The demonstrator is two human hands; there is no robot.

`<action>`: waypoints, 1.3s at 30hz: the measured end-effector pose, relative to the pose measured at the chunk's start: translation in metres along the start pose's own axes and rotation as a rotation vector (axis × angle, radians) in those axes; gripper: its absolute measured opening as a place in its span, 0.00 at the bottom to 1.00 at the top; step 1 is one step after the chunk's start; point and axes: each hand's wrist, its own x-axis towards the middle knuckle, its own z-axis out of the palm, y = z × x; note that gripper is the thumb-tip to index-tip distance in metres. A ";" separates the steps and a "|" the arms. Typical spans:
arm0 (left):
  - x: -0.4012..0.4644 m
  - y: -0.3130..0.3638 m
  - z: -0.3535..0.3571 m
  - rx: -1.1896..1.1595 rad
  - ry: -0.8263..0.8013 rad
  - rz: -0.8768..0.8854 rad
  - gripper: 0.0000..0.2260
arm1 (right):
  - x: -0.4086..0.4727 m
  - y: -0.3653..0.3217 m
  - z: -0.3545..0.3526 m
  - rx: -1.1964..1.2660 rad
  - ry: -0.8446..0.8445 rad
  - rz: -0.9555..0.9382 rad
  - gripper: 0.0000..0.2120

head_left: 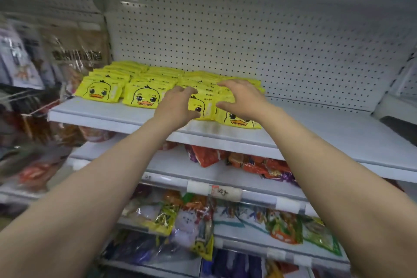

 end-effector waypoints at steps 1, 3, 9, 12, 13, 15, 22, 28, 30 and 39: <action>-0.013 -0.003 -0.009 0.012 0.029 -0.016 0.29 | -0.004 -0.008 -0.001 0.010 0.001 -0.030 0.31; -0.039 -0.011 -0.027 0.027 0.094 -0.043 0.28 | -0.012 -0.026 -0.001 0.040 0.004 -0.083 0.30; -0.118 -0.049 -0.080 0.153 0.201 -0.114 0.25 | -0.033 -0.097 0.007 0.140 0.024 -0.248 0.28; -0.153 -0.075 -0.105 0.232 0.245 -0.164 0.24 | -0.039 -0.139 0.016 0.167 0.029 -0.329 0.27; -0.164 -0.083 -0.112 0.258 0.258 -0.186 0.25 | -0.039 -0.153 0.020 0.176 0.026 -0.355 0.27; -0.185 -0.100 -0.125 0.304 0.281 -0.238 0.25 | -0.035 -0.181 0.029 0.201 0.022 -0.405 0.27; -0.236 -0.192 -0.166 0.424 0.280 -0.354 0.24 | -0.006 -0.298 0.072 0.272 -0.034 -0.533 0.26; -0.247 -0.322 -0.186 0.422 0.235 -0.387 0.22 | 0.049 -0.409 0.141 0.282 -0.126 -0.570 0.27; -0.245 -0.375 -0.189 0.407 0.189 -0.390 0.22 | 0.070 -0.445 0.170 0.273 -0.176 -0.542 0.28; -0.247 -0.562 -0.148 0.217 -0.157 -0.464 0.23 | 0.122 -0.544 0.319 0.230 -0.473 -0.389 0.27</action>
